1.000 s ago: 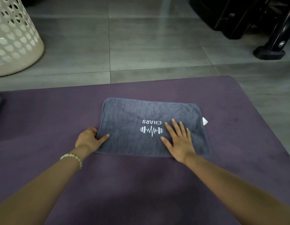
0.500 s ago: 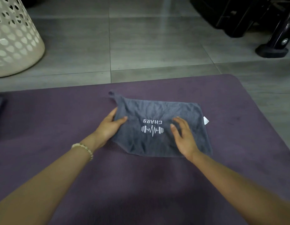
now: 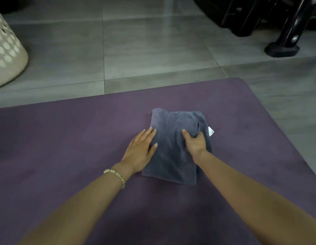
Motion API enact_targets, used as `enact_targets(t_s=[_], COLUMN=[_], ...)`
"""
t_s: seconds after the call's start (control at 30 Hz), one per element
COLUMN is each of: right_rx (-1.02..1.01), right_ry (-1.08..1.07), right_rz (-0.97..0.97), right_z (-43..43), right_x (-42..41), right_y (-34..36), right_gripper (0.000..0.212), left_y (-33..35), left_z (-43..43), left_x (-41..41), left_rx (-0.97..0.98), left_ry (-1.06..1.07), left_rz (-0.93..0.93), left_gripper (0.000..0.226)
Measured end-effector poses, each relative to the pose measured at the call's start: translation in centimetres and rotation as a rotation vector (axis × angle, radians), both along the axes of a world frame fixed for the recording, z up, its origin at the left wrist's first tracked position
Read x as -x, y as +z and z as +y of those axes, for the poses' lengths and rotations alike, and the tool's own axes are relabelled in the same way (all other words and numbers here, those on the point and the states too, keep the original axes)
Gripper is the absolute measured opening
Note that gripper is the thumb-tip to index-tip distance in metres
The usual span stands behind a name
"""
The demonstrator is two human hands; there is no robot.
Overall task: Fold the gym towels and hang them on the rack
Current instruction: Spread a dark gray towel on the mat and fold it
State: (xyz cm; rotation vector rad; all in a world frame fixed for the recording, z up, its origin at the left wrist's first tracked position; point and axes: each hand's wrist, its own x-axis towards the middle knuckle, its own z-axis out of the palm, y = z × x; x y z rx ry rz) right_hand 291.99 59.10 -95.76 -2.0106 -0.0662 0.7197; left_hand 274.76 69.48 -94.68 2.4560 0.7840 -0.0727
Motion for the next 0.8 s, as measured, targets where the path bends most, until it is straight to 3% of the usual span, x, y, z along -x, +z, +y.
enact_targets(t_s=[0.13,0.27,0.43,0.6,0.73,0.8], right_rx=[0.025,-0.007,0.06,-0.131,-0.119,-0.079], right_ry=[0.118,0.159,0.239,0.228,0.175,0.146], right_rz=[-0.418,-0.593,-0.395,-0.2,-0.264,-0.305], right_z=[-0.3,-1.5,-2.2,-3.5,-4.5,-4.9], right_x=[-0.2,-4.3,-7.7,-7.8,-7.3,-7.0], right_y=[1.2,1.8,0.2,-1.4,-1.8,-2.0], right_gripper=[0.031,0.029,0.023,0.036,0.048,0.049], left_y=[-1.7,-2.3,-3.4,-4.0,-3.2,-2.9], left_z=[-1.4,-2.6,-3.8,-3.8,-3.1,-2.3], left_x=[-1.2,-3.5,-5.8,-6.0,-6.8,-7.2], left_rx=[-0.147,-0.253,-0.263,-0.18,0.196,0.295], left_ry=[-0.016,-0.059,0.018,0.074,0.527,0.683], left_rz=[0.008,0.04,0.086,0.05,-0.218,-0.31], left_gripper=[0.074,0.071,0.077,0.074,0.081,0.07])
